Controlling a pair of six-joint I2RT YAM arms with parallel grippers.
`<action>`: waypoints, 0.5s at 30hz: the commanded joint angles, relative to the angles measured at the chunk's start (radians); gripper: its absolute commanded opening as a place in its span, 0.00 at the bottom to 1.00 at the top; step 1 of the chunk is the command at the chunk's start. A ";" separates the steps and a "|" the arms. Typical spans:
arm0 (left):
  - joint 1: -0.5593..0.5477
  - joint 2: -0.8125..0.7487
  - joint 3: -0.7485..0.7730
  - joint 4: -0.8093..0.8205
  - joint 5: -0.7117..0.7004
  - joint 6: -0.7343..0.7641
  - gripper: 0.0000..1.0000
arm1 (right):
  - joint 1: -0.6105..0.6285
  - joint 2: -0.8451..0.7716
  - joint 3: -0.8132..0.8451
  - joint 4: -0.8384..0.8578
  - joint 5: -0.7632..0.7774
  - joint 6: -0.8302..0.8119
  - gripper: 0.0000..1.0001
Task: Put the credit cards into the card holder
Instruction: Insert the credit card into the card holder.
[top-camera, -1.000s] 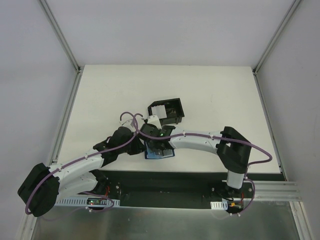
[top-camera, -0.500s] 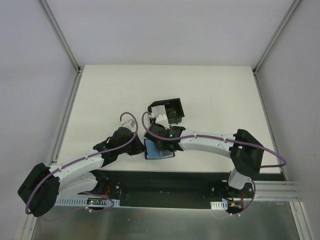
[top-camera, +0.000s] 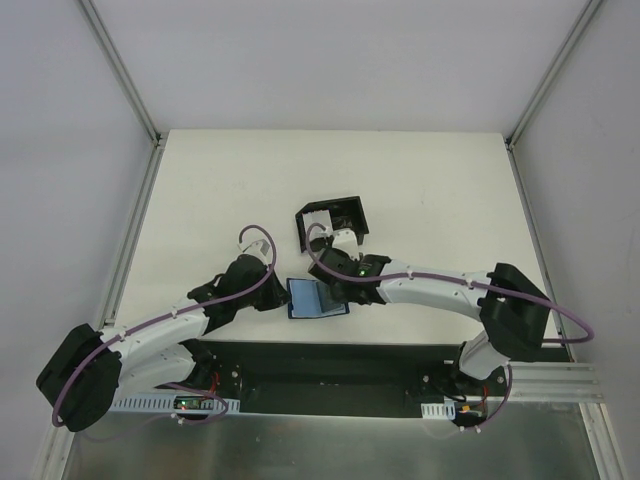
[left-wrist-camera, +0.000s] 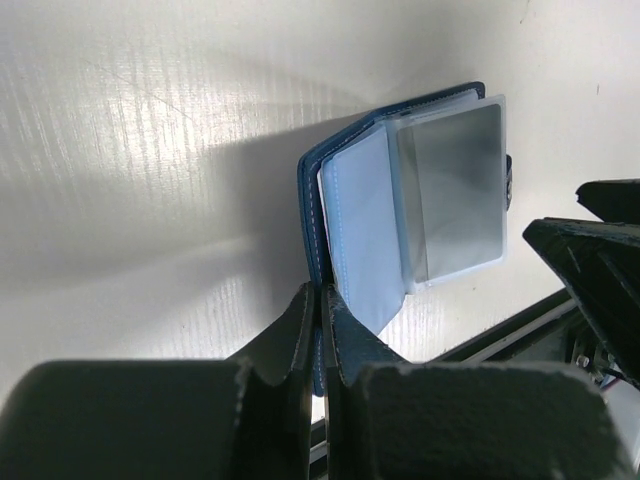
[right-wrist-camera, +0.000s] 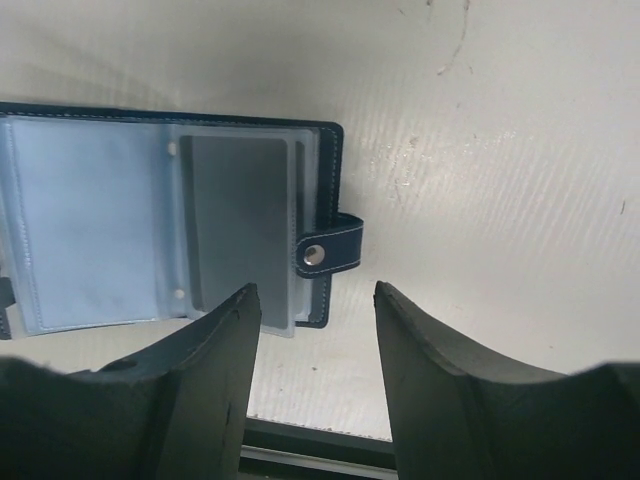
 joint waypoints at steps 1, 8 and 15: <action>0.008 0.010 -0.004 0.002 -0.033 -0.018 0.00 | -0.021 -0.080 -0.034 0.020 -0.002 0.021 0.52; 0.008 0.030 0.005 -0.001 -0.041 -0.010 0.00 | -0.095 -0.168 -0.054 0.062 -0.055 -0.044 0.53; 0.008 0.043 0.018 -0.012 -0.053 -0.011 0.00 | -0.175 -0.149 -0.077 0.203 -0.259 -0.102 0.48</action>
